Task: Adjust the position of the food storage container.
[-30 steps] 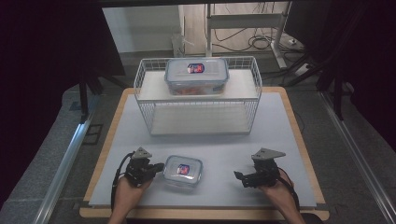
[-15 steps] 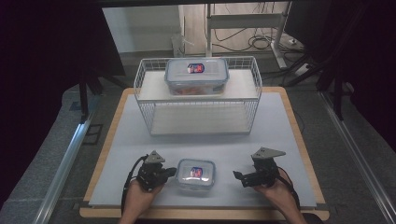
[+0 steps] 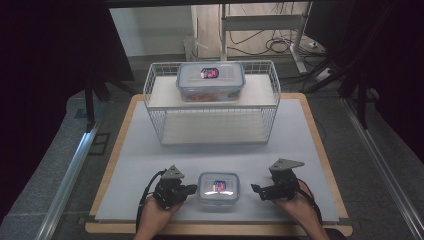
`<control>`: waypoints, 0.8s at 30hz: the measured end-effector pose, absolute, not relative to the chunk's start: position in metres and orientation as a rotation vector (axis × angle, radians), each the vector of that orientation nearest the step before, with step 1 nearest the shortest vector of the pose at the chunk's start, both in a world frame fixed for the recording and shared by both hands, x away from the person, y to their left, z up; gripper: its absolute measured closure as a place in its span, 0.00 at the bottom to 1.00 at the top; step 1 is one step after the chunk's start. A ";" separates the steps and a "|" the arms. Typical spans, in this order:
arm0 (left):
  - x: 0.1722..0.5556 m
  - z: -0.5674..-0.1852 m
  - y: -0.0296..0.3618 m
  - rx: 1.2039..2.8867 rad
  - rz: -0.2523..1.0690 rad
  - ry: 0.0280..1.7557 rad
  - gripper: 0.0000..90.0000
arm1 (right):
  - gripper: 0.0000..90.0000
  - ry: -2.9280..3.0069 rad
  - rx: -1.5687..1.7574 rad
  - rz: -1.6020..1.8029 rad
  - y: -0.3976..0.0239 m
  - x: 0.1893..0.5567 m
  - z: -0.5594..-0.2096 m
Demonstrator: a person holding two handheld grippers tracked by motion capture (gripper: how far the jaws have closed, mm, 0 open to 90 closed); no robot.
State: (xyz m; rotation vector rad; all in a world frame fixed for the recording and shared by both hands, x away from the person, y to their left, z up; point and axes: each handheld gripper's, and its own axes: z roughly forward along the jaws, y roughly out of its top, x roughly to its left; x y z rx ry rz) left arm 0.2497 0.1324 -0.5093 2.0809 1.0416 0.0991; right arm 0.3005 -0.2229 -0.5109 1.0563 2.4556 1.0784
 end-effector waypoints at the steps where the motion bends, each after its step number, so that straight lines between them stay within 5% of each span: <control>1: 0.249 -0.509 0.132 2.087 0.098 1.034 1.00 | 0.08 2.456 1.054 1.076 -0.223 0.301 -0.511; 4: 0.247 -0.509 0.133 2.094 0.093 1.020 0.98 | 0.09 2.457 1.045 1.074 -0.224 0.300 -0.511; 7: 0.241 -0.509 0.139 2.132 0.228 1.041 0.89 | 0.10 2.452 1.034 1.079 -0.225 0.300 -0.509; 12: 0.236 -0.509 0.155 2.097 0.314 1.069 0.48 | 0.10 2.459 1.018 1.100 -0.228 0.299 -0.506; 16: 0.234 -0.515 0.170 2.056 0.284 1.081 0.26 | 0.09 2.460 0.991 1.127 -0.228 0.298 -0.505; 24: 0.233 -0.523 0.181 2.084 0.358 1.087 0.08 | 0.06 2.469 0.944 1.116 -0.226 0.298 -0.509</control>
